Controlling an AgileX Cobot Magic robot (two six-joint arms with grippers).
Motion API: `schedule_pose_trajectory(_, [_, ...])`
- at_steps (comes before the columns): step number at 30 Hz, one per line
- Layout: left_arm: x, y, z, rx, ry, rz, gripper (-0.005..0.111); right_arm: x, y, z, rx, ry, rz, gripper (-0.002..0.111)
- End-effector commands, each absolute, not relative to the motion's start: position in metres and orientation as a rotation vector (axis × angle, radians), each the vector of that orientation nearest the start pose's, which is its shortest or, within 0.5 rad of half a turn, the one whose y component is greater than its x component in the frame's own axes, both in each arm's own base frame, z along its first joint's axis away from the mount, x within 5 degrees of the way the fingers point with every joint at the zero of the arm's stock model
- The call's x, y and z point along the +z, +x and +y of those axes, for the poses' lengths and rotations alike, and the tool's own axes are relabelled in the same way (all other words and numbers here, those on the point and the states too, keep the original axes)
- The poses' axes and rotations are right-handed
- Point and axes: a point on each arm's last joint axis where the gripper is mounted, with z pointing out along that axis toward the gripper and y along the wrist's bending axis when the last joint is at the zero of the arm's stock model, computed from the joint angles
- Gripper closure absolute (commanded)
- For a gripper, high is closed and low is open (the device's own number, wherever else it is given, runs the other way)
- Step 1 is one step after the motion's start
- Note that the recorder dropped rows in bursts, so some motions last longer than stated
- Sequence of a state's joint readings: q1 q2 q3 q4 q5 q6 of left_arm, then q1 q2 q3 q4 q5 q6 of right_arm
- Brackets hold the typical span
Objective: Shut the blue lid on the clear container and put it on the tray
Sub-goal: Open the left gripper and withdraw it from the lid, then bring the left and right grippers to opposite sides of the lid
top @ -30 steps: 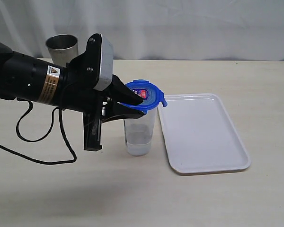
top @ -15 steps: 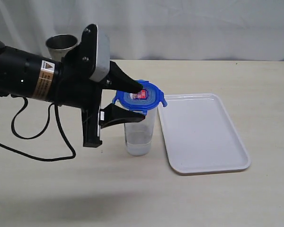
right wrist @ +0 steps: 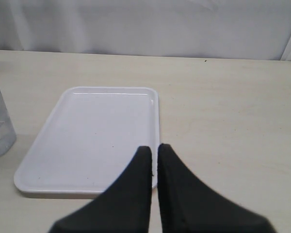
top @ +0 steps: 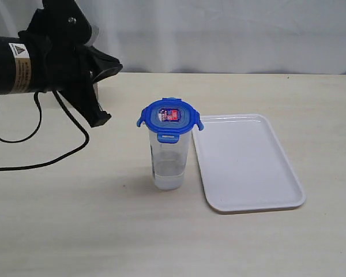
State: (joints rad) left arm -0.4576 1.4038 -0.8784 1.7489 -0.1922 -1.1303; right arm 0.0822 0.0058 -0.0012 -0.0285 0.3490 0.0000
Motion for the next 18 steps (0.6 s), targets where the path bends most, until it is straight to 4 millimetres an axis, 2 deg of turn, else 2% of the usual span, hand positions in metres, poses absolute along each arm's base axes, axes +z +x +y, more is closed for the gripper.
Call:
schedule_pose_trajectory(1, [0.259, 0.288, -0.129, -0.067, 1.075, 1.805, 0.107, 0.182, 0.053, 0.004, 0.032, -0.096, 1.824, 0.104])
schedule_pose_trajectory(3, [0.247, 0.298, -0.117, -0.164, 1.064, 1.834, 0.107, 0.183, 0.054, 0.003, 0.014, -0.107, 1.817, 0.104])
schedule_pose_trajectory(4, [0.241, 0.308, -0.107, -0.309, 1.018, 1.789, 0.107, 0.186, 0.054, 0.002, -0.028, -0.141, 1.775, 0.104])
schedule_pose_trajectory(5, [0.234, 0.319, -0.096, -0.501, 0.938, 1.703, 0.107, 0.194, 0.056, 0.002, -0.057, -0.165, 1.692, 0.104])
schedule_pose_trajectory(6, [0.235, 0.318, -0.096, -0.601, 0.934, 1.623, 0.107, 0.197, 0.056, 0.003, -0.056, -0.166, 1.654, 0.104])
schedule_pose_trajectory(8, [0.221, 0.323, -0.084, -0.789, 0.925, 1.476, 0.107, 0.21, 0.056, 0.004, -0.018, -0.14, 1.511, 0.104])
schedule_pose_trajectory(9, [0.208, 0.326, -0.083, -0.812, 0.934, 1.434, 0.107, 0.219, 0.055, 0.005, 0.033, -0.095, 1.419, 0.104])
schedule_pose_trajectory(11, [0.19, 0.336, -0.086, -0.815, 0.87, 1.456, 0.107, 0.231, 0.053, 0.004, 0.112, -0.016, 1.285, 0.104])
schedule_pose_trajectory(13, [0.176, 0.343, -0.096, -0.838, 0.934, 1.451, 0.107, 0.242, 0.049, -0.001, 0.244, 0.134, 1.149, 0.104])
schedule_pose_trajectory(18, [0.163, 0.343, -0.112, -0.89, 1.022, 1.447, 0.107, 0.238, 0.05, -0.001, 0.284, 0.162, 1.192, 0.104])
